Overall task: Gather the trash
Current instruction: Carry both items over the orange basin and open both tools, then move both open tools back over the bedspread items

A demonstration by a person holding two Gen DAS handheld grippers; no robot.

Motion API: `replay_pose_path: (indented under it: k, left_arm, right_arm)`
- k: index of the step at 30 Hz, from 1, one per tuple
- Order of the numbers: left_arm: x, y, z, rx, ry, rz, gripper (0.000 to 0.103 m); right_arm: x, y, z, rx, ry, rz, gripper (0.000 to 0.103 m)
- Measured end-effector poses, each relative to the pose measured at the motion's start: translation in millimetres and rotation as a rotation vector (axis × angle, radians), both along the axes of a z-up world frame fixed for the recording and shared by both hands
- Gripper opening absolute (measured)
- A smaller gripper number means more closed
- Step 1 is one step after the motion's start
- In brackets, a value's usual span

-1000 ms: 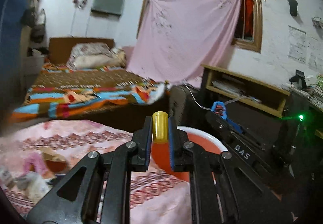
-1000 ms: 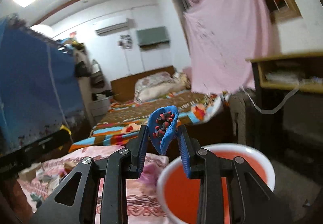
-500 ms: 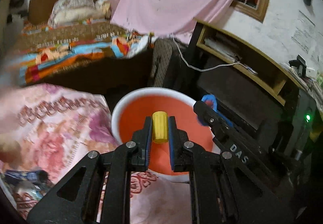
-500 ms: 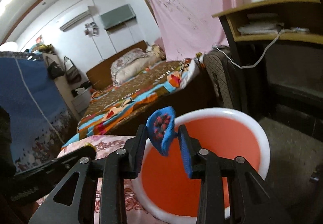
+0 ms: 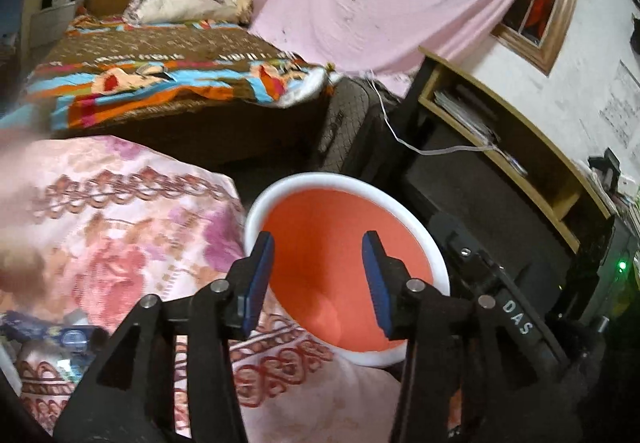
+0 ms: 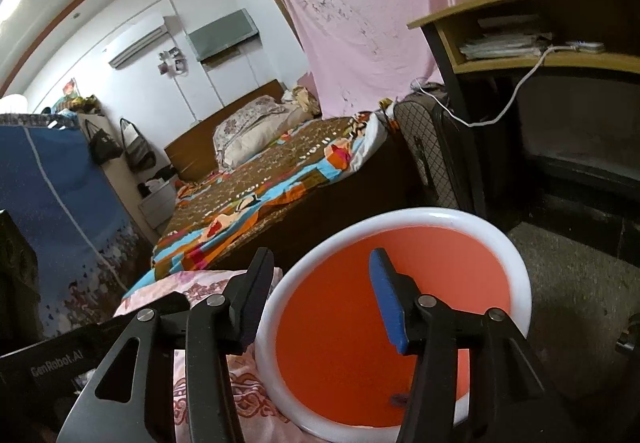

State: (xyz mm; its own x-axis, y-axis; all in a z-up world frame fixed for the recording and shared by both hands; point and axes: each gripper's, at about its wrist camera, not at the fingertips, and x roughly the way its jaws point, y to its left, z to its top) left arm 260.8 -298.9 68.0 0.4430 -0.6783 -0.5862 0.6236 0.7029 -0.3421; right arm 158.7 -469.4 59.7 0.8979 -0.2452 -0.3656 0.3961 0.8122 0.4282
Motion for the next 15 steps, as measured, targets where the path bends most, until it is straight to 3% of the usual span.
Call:
replay_pose_path:
  k: [4,10,15]
  left_arm:
    - [0.8,21.2,8.3,-0.027,-0.041,0.065,0.038]
    - [-17.1,66.6,27.0,-0.035,-0.197,0.208,0.049]
    - [-39.8,109.9,31.9,-0.055,-0.307,0.339,0.063]
  right_arm:
    - [-4.8,8.7,7.7,-0.037,-0.044,0.002,0.051]
    - [-6.8,29.9,19.7,-0.097,-0.105,0.031,0.056]
    - [-11.0,58.3,31.1,-0.167,-0.169,0.077,0.07]
